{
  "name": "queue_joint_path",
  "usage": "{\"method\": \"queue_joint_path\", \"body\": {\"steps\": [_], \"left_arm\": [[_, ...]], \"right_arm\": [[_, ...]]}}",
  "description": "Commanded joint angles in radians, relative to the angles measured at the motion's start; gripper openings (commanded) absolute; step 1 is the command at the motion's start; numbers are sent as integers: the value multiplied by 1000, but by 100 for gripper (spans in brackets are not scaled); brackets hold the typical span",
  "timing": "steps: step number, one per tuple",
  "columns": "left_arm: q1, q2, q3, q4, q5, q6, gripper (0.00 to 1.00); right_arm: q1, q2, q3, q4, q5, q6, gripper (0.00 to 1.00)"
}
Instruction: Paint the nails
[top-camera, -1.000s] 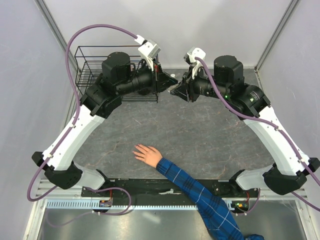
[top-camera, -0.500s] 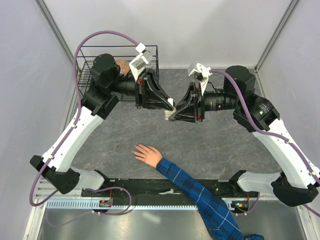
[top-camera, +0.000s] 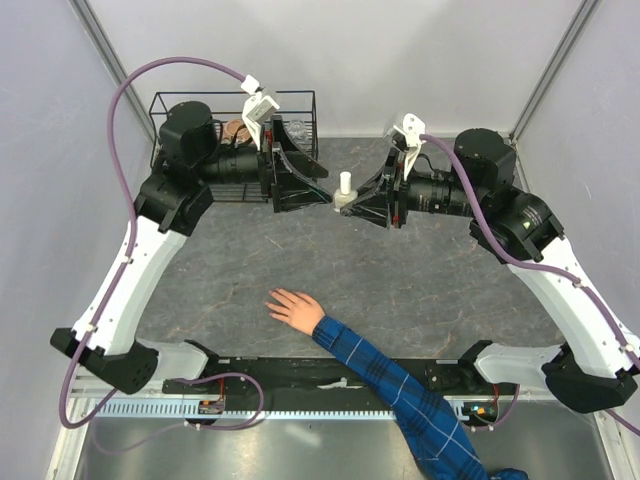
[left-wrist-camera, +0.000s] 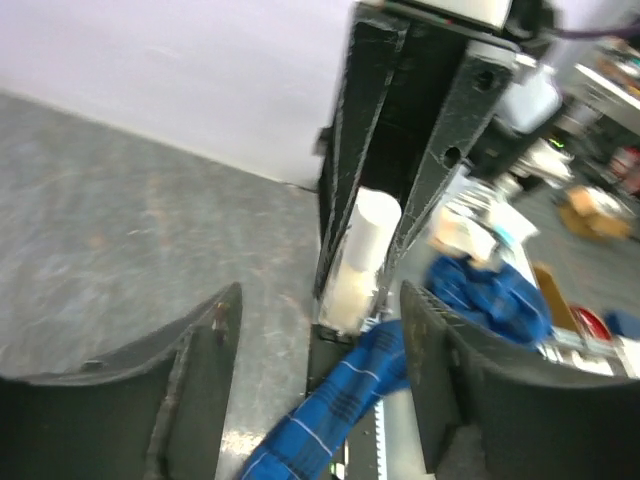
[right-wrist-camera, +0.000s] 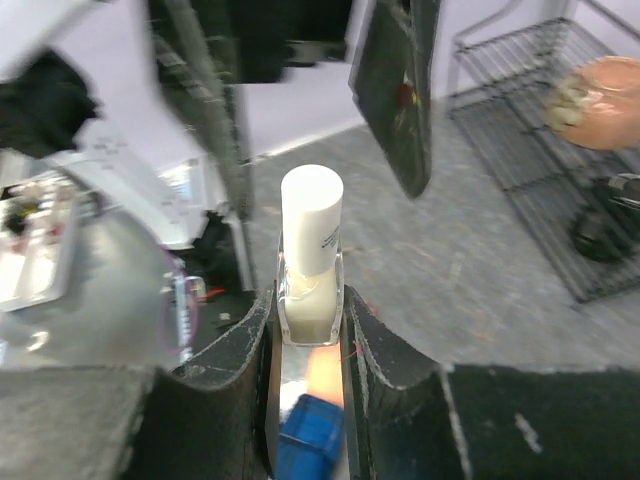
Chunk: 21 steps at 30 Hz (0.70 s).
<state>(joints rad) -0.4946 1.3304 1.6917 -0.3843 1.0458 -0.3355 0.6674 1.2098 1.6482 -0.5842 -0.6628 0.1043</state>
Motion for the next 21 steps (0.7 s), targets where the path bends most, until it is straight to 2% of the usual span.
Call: {"method": "queue_joint_path", "body": {"steps": [1, 8, 10, 13, 15, 21], "left_arm": [[1, -77, 49, -126, -249, 159, 84], [-71, -96, 57, -79, -507, 164, 73], [-117, -80, 80, -76, -570, 171, 65], [-165, -33, 129, -83, -683, 168, 59], [-194, 5, 173, -88, -705, 171, 56], [-236, 76, 252, -136, -737, 196, 54]], "right_arm": [[-3, 31, 90, -65, 219, -97, 0], [-2, 88, 154, -98, 334, -147, 0], [-2, 96, 160, -100, 351, -149, 0], [-2, 103, 163, -103, 361, -147, 0], [-2, 105, 165, -103, 368, -144, 0], [-2, 100, 168, -105, 379, -144, 0]]}}
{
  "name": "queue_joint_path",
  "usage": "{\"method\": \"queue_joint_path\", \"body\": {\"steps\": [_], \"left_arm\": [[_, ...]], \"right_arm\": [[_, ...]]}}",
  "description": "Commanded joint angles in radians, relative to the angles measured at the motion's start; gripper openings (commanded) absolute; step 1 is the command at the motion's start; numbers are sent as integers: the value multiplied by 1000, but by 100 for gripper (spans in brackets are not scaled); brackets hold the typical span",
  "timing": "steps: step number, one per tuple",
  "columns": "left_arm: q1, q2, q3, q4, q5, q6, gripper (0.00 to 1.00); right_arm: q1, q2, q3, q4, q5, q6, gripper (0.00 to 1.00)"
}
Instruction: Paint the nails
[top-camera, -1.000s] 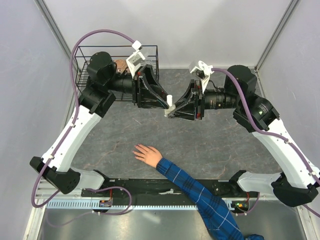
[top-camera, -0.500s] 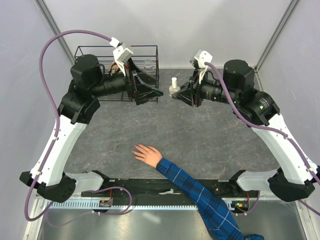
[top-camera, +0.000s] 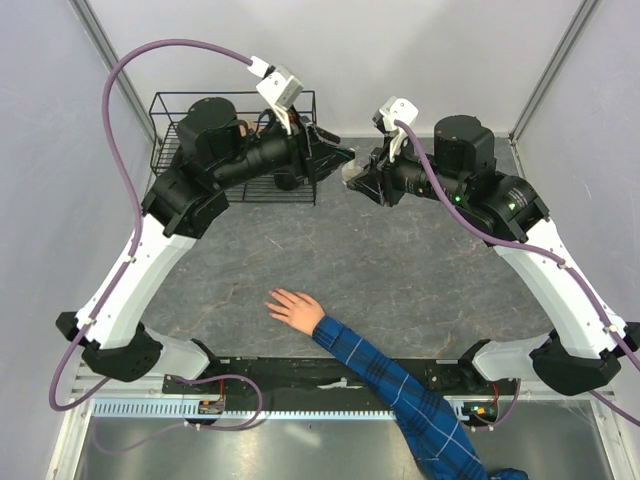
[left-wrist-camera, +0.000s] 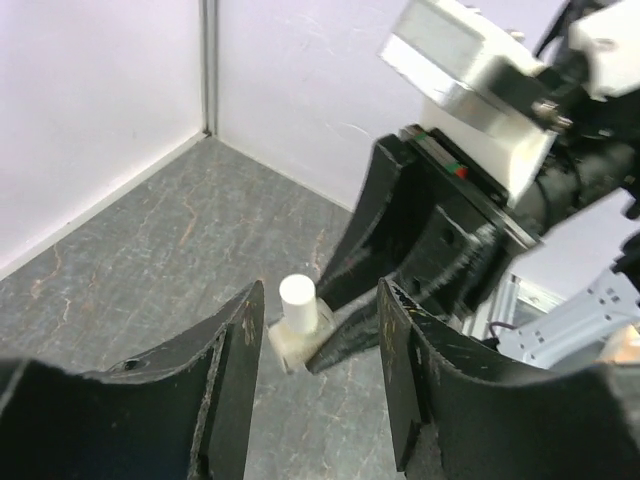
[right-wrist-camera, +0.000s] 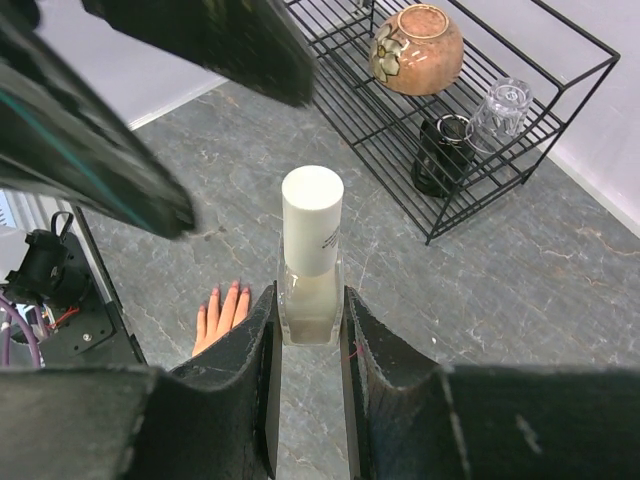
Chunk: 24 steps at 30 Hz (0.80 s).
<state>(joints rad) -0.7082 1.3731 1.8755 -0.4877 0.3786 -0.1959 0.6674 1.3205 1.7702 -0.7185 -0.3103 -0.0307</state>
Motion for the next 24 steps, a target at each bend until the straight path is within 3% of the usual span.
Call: {"method": "queue_joint_path", "body": {"steps": [1, 11, 15, 19, 21, 23, 24], "left_arm": [[-25, 44, 71, -38, -70, 58, 53], [-34, 76, 79, -75, -53, 49, 52], [-34, 93, 89, -72, 0, 33, 47], [-34, 113, 100, -71, 81, 20, 31], [-33, 118, 97, -71, 118, 15, 15], [-27, 118, 88, -68, 190, 19, 2], [-19, 121, 82, -62, 306, 21, 2]], "right_arm": [[-2, -10, 44, 30, 27, -9, 0], [-3, -7, 55, 34, 23, -9, 0], [-2, -13, 54, 36, 1, -12, 0], [-3, -23, 43, 44, -13, -14, 0], [-2, -32, 34, 50, -24, -12, 0], [-3, -38, 28, 56, -50, -12, 0], [-2, -46, 26, 56, -61, -9, 0]]}}
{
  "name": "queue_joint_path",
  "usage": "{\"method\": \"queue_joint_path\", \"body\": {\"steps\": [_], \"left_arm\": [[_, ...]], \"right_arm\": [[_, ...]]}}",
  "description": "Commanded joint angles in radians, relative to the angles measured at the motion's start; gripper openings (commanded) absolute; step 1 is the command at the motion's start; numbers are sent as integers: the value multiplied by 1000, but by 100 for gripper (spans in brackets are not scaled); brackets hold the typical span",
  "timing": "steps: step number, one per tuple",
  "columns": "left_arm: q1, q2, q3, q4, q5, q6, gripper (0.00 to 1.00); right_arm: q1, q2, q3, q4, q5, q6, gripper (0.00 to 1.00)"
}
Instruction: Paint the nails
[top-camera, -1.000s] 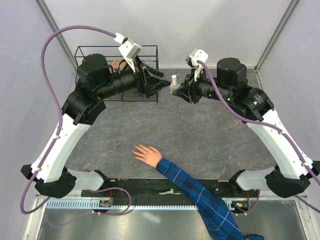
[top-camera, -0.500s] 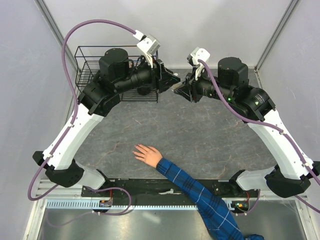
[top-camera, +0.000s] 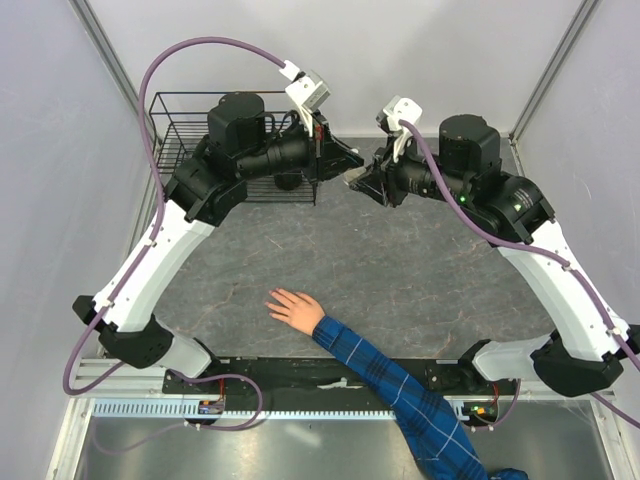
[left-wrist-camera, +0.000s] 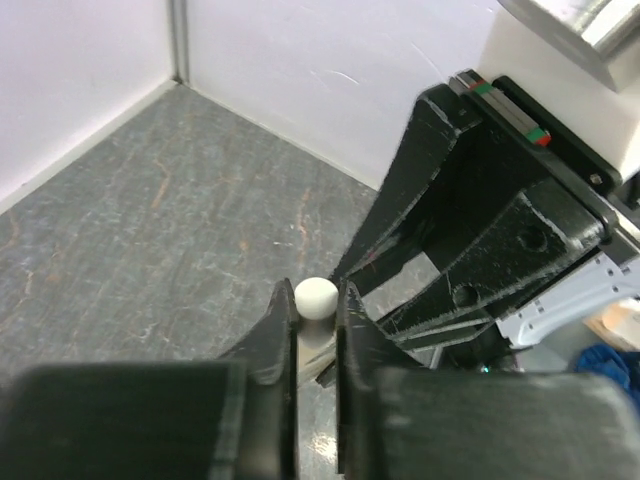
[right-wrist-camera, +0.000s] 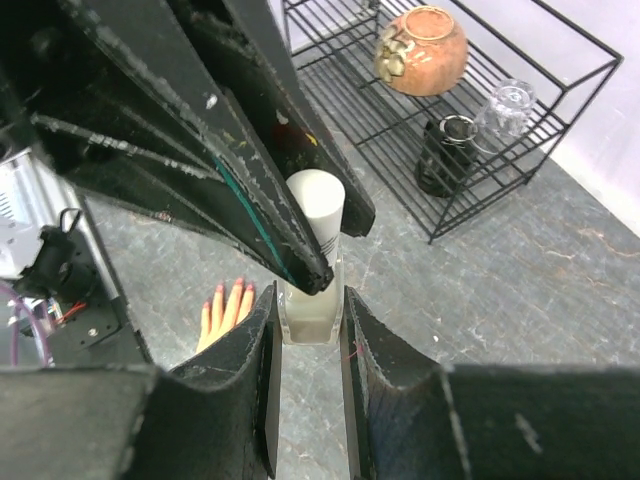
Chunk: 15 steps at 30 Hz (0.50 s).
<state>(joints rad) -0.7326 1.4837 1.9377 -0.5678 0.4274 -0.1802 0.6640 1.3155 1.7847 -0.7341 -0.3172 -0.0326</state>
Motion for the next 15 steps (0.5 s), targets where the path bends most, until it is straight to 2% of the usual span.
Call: {"method": "queue_joint_path", "body": {"steps": [1, 2, 3, 4, 5, 6, 7, 8, 10, 11, 15], "left_arm": [[18, 13, 14, 31, 355, -5, 2], [50, 16, 4, 69, 469, -19, 2], [65, 16, -6, 104, 683, -37, 2], [76, 7, -28, 153, 773, -95, 2], [90, -6, -104, 324, 853, -147, 2], [96, -22, -149, 435, 922, -216, 2], [104, -43, -187, 538, 995, -375, 2], [119, -45, -242, 762, 1017, -460, 2], [131, -40, -279, 938, 1051, -664, 2], [142, -36, -283, 982, 1065, -692, 2], [180, -28, -266, 951, 1033, -688, 2]], "right_arm": [[3, -47, 9, 78, -89, -7, 0], [2, -53, 2, 82, -129, -12, 0], [2, -79, -8, 96, -181, -12, 0], [2, -97, -25, 158, -241, 5, 0], [2, -114, -62, 200, -372, 29, 0], [0, -128, -70, 234, -425, 71, 0], [0, -125, -70, 267, -484, 107, 0], [2, -110, -68, 285, -576, 182, 0], [0, -110, -87, 359, -643, 265, 0], [0, -127, -111, 378, -649, 308, 0], [-4, -140, -130, 378, -648, 312, 0]]}}
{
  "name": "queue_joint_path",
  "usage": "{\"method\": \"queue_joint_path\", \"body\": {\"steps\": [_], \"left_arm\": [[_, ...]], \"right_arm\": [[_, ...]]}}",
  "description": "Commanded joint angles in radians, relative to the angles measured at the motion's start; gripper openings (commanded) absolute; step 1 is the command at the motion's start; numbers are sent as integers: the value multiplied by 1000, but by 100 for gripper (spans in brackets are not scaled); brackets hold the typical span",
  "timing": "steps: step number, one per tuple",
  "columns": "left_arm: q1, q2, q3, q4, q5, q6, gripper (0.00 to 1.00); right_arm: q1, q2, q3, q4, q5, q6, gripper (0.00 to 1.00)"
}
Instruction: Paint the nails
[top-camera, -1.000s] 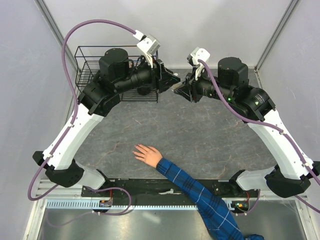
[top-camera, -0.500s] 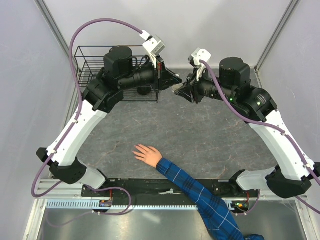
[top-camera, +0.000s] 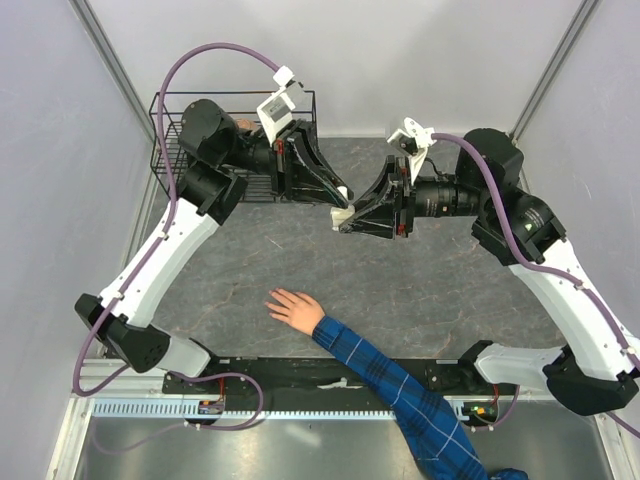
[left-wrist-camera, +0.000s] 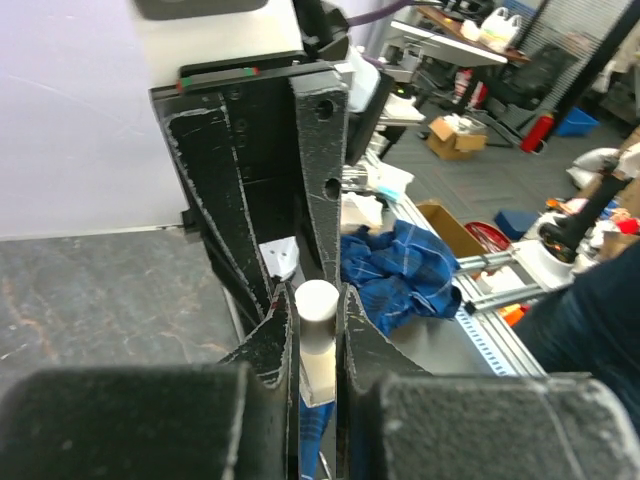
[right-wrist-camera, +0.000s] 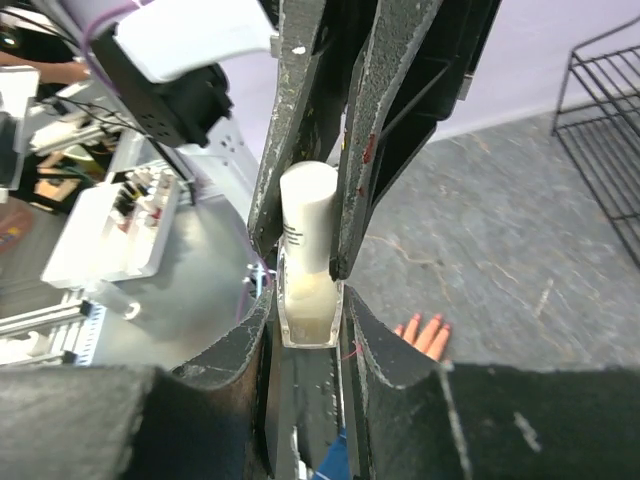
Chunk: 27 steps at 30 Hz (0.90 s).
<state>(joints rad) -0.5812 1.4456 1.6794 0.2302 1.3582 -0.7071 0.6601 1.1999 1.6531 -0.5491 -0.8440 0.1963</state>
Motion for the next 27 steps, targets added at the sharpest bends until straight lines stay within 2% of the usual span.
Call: {"method": "queue_joint_path", "body": {"steps": [1, 3, 4, 5, 6, 7, 9, 16, 24, 27], "left_arm": [[50, 1, -6, 127, 85, -144, 9], [76, -16, -1, -25, 9, -48, 24], [96, -33, 20, -125, -22, 10, 40], [101, -43, 41, -219, -87, 79, 45], [106, -53, 64, -420, -128, 224, 48], [106, -60, 107, -489, -166, 283, 54], [106, -86, 137, -607, -267, 380, 58], [81, -148, 131, -667, -540, 394, 60], [-52, -139, 181, -707, -844, 440, 61], [-95, -102, 233, -753, -970, 433, 56]], "right_arm": [[1, -29, -9, 195, -116, 83, 0], [1, -36, -22, 187, -80, 72, 0], [1, -40, -32, 178, -63, 62, 0], [1, -42, -35, 166, -46, 40, 0], [1, -42, -36, 134, 12, 23, 0], [1, -42, -32, 115, 43, 8, 0], [1, -37, -18, 42, 150, -55, 0], [1, 29, 120, -147, 434, -190, 0], [3, 55, 157, -155, 488, -230, 0], [3, 58, 162, -150, 500, -233, 0]]}}
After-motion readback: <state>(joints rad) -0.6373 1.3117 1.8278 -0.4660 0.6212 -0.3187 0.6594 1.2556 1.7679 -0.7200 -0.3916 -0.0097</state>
